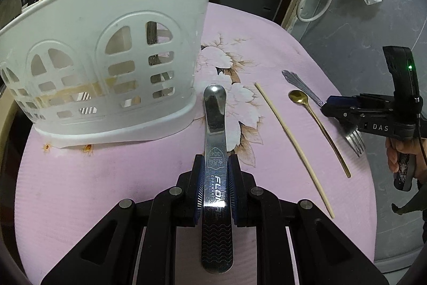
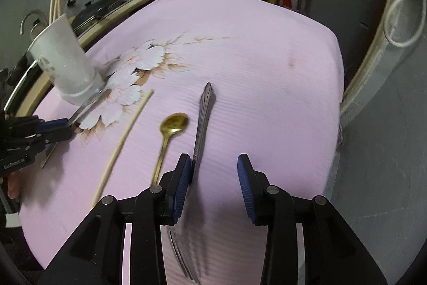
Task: Organize utensils
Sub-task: 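Lift the knife and fork off the table with both grippers, then carry the steel knife and fork up over the white caddy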
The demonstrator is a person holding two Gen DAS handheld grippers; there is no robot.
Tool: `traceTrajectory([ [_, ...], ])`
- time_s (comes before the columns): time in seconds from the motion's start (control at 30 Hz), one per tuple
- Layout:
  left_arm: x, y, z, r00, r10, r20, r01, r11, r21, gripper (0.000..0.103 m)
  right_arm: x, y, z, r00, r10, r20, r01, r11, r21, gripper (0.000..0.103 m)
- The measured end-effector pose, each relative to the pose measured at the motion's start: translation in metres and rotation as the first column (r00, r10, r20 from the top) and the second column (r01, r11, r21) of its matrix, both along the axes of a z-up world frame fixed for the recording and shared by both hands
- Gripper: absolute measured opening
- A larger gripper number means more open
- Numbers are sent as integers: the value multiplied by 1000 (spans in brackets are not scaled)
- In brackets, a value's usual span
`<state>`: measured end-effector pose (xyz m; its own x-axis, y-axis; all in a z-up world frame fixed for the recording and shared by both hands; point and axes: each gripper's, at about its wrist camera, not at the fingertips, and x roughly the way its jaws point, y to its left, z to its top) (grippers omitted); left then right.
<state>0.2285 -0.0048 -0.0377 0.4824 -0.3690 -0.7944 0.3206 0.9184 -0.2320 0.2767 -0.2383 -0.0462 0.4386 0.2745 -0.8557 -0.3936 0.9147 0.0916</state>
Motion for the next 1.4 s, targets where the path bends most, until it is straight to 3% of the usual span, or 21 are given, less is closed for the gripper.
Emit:
traceTrajectory([
  [0.2,4,-1,-1,1000,1,-2,-1,1000,-2,14,9,16,-1,1000,-7,11,8,998,-68,36],
  [0.33,6,-3,0,1000,1,-1,-1,1000,5,14,25,17,-6,998,-35,-43,34,999,-23,33],
  [0.4,5,-2,0,1000,1,-2,-1,1000,3,14,29,11,-6,996,-34,-82,35,999,12,29],
  [0.53,6,-2,-1,1000,12,-1,-12,1000,2,14,26,9,-4,996,-28,-80,29,1000,6,9],
  [0.63,5,0,0,1000,23,4,-23,1000,-8,14,17,12,-1,1000,-14,-26,15,1000,4,6],
  [0.87,-7,10,11,994,61,91,-55,996,-70,14,-20,3,5,990,-22,140,6,994,109,5],
  [0.97,-11,14,16,988,90,124,-77,992,-99,14,-44,3,13,963,-27,267,-14,989,150,5],
  [1.07,-16,15,19,984,107,144,-91,989,-113,14,-60,7,17,941,-34,336,-23,986,164,5],
  [1.17,-19,16,21,981,120,152,-101,986,-131,14,-80,12,29,899,-28,437,-40,989,146,5],
  [1.4,-30,14,29,965,147,217,-118,983,-140,14,-101,17,39,828,-44,560,-45,989,143,5],
])
